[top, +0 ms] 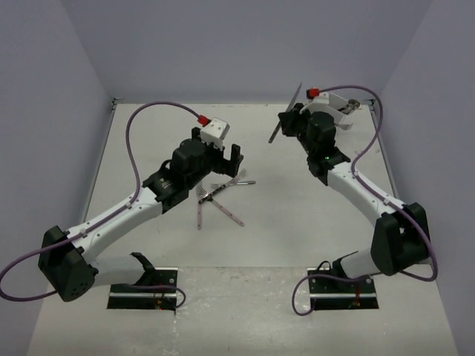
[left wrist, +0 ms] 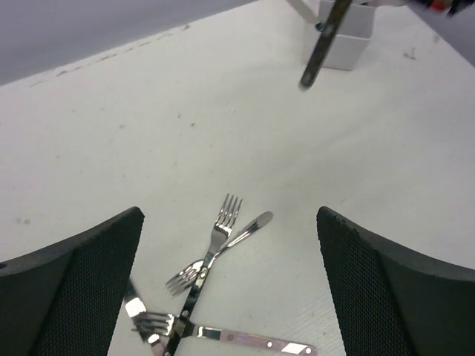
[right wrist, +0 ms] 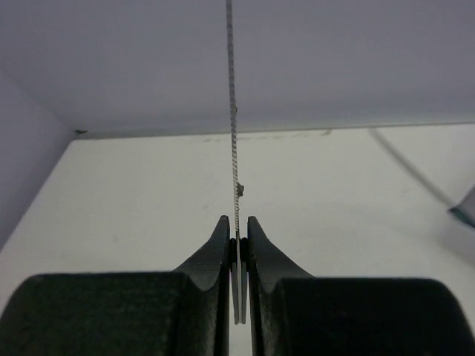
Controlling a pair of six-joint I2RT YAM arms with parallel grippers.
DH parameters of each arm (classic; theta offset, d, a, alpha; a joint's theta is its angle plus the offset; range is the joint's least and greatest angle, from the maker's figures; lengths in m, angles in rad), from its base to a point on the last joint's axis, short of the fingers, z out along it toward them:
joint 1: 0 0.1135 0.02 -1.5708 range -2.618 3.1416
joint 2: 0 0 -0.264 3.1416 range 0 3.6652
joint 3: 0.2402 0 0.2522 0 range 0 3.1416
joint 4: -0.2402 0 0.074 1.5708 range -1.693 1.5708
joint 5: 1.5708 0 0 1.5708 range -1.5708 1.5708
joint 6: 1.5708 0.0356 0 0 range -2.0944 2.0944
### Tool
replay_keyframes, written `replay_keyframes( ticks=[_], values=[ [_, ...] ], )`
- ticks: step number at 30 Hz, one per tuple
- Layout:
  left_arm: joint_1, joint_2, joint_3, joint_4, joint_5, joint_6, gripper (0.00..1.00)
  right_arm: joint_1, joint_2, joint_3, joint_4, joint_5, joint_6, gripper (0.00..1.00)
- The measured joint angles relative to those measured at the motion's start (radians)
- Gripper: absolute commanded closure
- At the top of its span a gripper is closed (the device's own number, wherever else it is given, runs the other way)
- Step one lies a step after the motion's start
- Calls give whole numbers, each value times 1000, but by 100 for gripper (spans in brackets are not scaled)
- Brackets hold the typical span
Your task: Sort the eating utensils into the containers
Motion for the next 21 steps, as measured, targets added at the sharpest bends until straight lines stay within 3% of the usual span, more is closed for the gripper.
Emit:
replay_keyframes(
  ticks=[3,8,14,21],
  values=[
    [28,-39,-41,-42,-61,-49,0,-173,106,87,36,-30,-165,100],
    [200,-35,-167,-124,-34,-161,0,-355,302,219,64,-156,-462,100],
    [268,14,-260,-246,-10,-249,0,-373,513,412,-14,-230,-748,100],
    [268,80,-278,-266,66,-270,0,-378,605,510,-68,-235,-907,99]
  ],
)
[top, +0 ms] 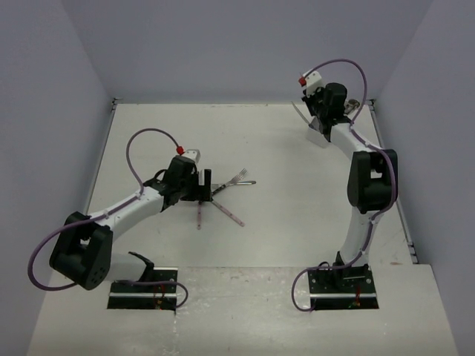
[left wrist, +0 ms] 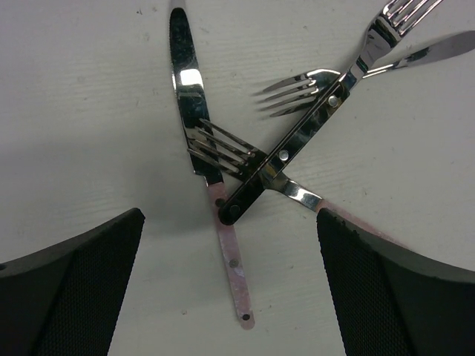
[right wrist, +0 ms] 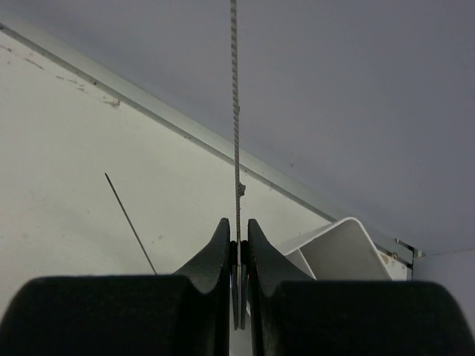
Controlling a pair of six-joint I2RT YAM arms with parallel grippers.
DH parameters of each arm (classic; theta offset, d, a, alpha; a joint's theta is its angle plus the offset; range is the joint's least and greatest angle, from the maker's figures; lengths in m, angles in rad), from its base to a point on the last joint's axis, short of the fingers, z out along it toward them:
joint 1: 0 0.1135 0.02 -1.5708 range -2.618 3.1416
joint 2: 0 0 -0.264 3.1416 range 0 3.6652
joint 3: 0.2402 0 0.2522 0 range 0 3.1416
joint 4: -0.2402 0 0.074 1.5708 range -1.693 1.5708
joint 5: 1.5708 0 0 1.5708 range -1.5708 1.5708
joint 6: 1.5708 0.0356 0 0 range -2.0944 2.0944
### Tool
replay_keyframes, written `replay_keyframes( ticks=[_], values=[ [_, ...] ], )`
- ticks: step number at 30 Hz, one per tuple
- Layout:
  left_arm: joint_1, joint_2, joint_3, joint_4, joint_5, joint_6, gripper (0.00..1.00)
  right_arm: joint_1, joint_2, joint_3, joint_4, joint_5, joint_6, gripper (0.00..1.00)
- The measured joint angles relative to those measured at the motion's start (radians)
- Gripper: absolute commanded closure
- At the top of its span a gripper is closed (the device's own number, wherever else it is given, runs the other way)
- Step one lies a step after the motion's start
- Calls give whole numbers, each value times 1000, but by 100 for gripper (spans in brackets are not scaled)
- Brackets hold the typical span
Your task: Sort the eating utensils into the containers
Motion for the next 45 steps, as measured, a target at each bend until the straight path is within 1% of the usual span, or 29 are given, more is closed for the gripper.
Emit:
replay_keyframes(
  ticks=[4,6,7,8,10,11,12,13,14,16,17,19,20,21,22,24,25,26,27,28,30,31,34,36,41,42,43,45],
  values=[
    [0,24,0,26,68,10,0,-14,21,1,-34,-2,-16,95],
    [0,35,0,52,106,20,0,-28,24,-3,-53,-6,-11,91],
    [0,46,2,70,129,35,0,-41,24,-10,-58,-11,-8,91],
    [0,58,6,74,144,54,0,-46,24,-15,-57,-14,-5,89],
    [-2,99,30,76,167,92,0,-55,20,-41,-53,-21,-5,81],
    [-4,112,38,78,172,105,0,-58,20,-52,-53,-22,-5,81],
    [-5,134,54,80,180,127,0,-60,20,-61,-51,-24,-6,75],
    [-6,153,67,83,188,151,0,-62,20,-76,-56,-26,-6,71],
    [-8,166,76,85,197,178,0,-62,20,-79,-65,-27,-4,61],
    [-12,183,87,96,212,248,0,-62,18,-79,-85,-37,-1,56],
    [-14,186,91,99,218,278,0,-62,14,-79,-94,-47,2,48],
    [-18,193,102,101,229,335,0,-60,2,-73,-129,-64,10,39],
    [-18,198,109,105,238,360,0,-58,-6,-71,-145,-75,13,33],
    [-18,204,118,106,251,384,0,-57,-19,-70,-161,-83,19,30],
    [-19,217,132,109,266,412,1,-54,-38,-70,-178,-89,22,27],
    [-22,248,159,113,284,450,6,-47,-82,-70,-197,-100,31,18],
    [-24,268,175,114,290,466,13,-42,-111,-71,-202,-104,42,12],
    [-25,290,190,114,293,480,17,-37,-142,-71,-206,-107,54,10],
    [-26,313,205,113,293,494,21,-32,-177,-72,-206,-112,71,9],
    [-26,332,216,111,293,504,26,-27,-212,-76,-202,-117,89,9],
    [-27,368,231,107,283,518,34,-19,-290,-96,-188,-138,129,8],
    [-27,376,232,104,278,525,43,-18,-328,-109,-174,-152,149,8],
    [-27,386,232,87,260,533,55,-16,-417,-145,-147,-167,194,7],
    [-31,386,232,79,257,535,58,-16,-451,-161,-133,-167,214,7],
    [-57,386,232,67,244,537,60,-16,-470,-202,-121,-155,232,6],
    [-63,386,232,62,241,537,64,-16,-470,-211,-122,-152,232,6],
    [-69,386,232,57,238,537,65,-16,-472,-221,-121,-147,232,6],
    [-79,387,232,47,226,541,63,-16,-478,-240,-126,-132,231,6]
  ],
)
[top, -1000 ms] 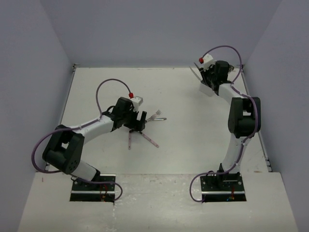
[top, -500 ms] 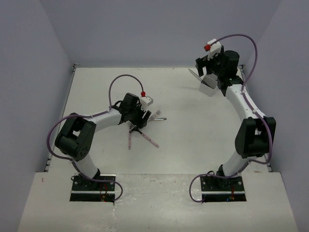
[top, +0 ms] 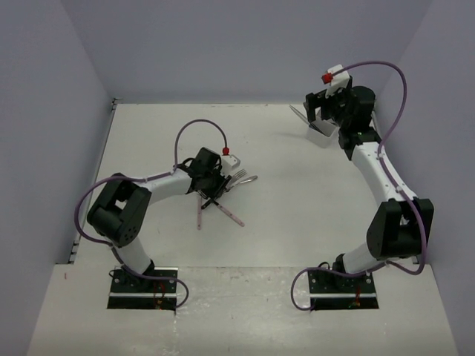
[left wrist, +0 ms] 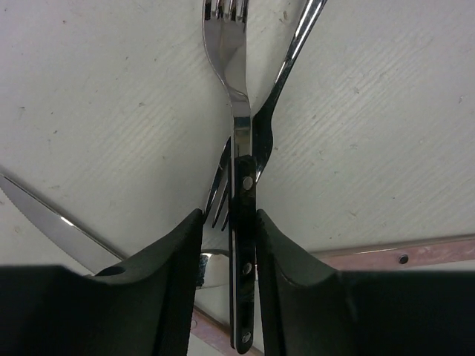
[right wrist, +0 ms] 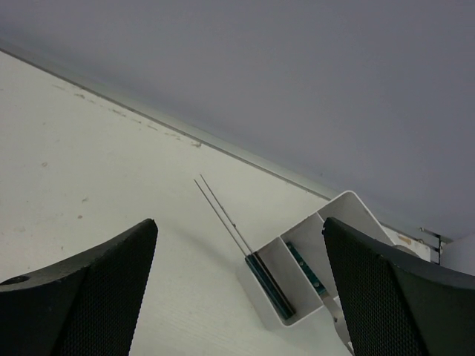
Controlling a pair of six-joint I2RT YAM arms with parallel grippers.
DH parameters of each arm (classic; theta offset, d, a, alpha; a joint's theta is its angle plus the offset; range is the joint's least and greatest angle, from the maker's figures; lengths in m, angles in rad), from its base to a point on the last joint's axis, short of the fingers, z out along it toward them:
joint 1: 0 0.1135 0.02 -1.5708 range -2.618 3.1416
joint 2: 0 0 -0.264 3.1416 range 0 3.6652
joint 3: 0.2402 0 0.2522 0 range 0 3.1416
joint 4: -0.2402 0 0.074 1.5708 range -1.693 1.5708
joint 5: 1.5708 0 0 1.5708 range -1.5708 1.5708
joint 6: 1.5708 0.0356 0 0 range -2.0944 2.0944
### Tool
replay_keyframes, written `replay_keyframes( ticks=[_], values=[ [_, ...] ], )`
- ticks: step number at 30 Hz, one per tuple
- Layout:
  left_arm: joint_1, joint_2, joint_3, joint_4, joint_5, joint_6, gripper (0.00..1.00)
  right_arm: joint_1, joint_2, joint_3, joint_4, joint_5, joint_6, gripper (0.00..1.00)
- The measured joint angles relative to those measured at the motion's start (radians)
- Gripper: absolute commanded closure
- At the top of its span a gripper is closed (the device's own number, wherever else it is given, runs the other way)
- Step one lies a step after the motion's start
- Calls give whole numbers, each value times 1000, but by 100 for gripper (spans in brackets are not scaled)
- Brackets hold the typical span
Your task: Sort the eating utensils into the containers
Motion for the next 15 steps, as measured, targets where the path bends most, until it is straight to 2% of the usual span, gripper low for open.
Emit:
replay_keyframes(
  ticks=[2,4,5,7,12,15],
  values=[
    [-6,3,0,-12,-11,5,56,0,-11,-12,-2,10,-1,6],
    [-13,5,1,-27,-23,8,60,0,-29,-21,-2,24,-3,5],
    [-15,5,2,-30,-28,8,75,0,-39,-26,0,29,-3,5],
    [-20,5,5,-36,-44,4,98,0,-61,-34,2,34,-3,5],
    [-37,-7,6,-53,-76,2,100,0,-105,-50,9,47,12,5],
    [-52,-66,6,-61,-83,1,100,0,-134,-59,9,53,68,5]
  ],
)
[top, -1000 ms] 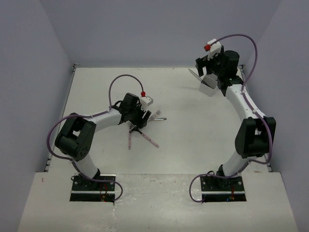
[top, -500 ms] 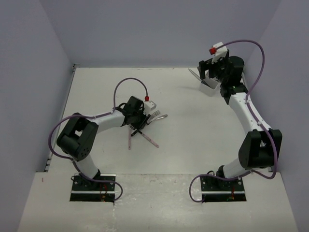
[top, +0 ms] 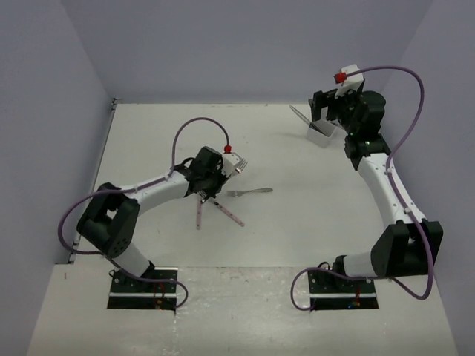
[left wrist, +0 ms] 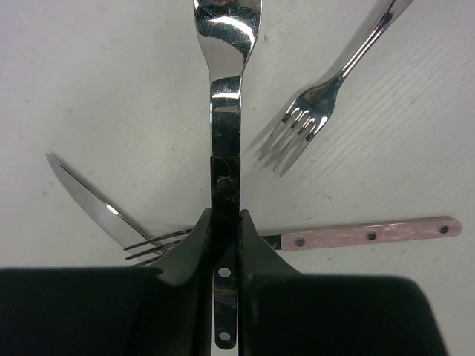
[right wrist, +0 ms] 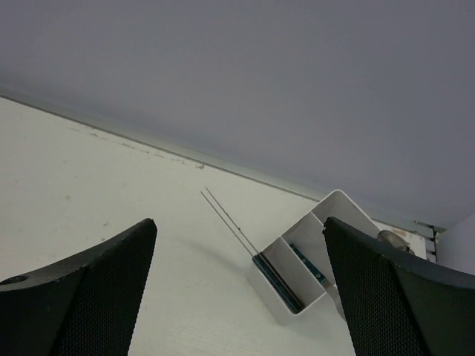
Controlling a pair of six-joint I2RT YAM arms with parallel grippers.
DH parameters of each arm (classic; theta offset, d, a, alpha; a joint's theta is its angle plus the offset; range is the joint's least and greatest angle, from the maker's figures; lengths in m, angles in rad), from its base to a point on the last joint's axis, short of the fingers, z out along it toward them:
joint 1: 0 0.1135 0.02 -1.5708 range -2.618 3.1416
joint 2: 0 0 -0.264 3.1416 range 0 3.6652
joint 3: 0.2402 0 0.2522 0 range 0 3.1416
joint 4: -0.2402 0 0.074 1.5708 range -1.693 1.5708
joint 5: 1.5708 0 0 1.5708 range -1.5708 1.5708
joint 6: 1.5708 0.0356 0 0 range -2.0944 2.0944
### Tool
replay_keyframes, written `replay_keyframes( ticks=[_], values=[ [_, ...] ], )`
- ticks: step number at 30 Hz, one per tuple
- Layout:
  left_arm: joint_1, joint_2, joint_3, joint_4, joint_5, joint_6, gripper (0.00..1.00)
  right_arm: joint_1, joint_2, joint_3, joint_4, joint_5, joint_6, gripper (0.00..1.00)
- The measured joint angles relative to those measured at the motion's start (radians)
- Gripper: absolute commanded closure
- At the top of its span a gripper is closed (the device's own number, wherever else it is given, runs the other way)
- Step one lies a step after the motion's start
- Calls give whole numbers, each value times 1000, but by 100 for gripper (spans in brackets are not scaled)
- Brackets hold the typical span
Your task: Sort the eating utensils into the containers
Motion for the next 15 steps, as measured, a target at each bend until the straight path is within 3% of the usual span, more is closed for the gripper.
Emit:
replay_keyframes(
  ticks=[8,15],
  values=[
    [-19,-232,11,94,-42,-46,100,26,-161,-132,5,-74,262,1],
    [-61,-248,28,348,16,-203,100,232,-225,-317,83,-166,528,1]
  ],
)
